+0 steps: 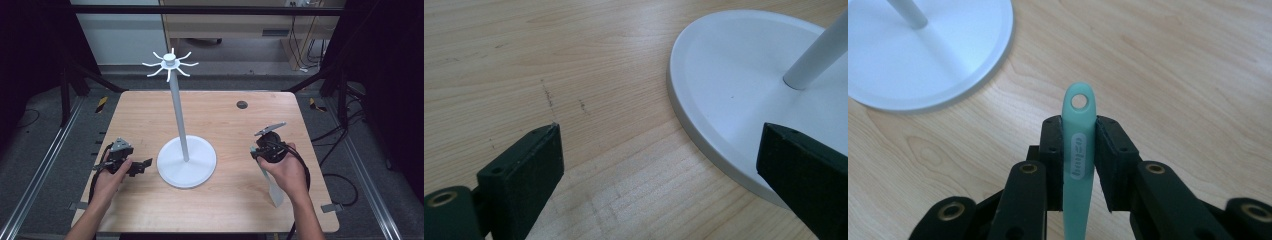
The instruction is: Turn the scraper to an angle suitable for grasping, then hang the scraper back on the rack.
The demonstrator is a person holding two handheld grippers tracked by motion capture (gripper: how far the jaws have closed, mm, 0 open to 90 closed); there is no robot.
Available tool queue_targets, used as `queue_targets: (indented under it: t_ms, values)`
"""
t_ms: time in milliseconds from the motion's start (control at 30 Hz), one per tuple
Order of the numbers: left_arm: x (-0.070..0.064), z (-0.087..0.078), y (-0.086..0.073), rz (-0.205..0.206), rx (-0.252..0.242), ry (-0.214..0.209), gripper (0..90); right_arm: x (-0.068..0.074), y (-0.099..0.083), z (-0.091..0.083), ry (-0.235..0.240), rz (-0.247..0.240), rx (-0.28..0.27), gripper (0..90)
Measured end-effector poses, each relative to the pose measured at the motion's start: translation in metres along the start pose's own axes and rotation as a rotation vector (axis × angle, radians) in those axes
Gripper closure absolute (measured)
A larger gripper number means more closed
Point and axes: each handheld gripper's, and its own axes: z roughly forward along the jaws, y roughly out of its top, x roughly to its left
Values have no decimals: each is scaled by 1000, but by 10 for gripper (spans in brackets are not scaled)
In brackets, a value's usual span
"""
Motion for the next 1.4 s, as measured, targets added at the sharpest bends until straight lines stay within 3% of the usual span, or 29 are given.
queue_targets:
  t_ms: [267,933,1400]
  values:
    - [0,0,0,-1,-1,0,46,-1,7,-22,9,-2,-105,749]
    - [1,0,-1,-2,-1,1,46,1,28,-69,14,-6,-295,749]
    - [1,-1,-1,-3,-3,2,46,17,51,-91,35,-19,-451,748]
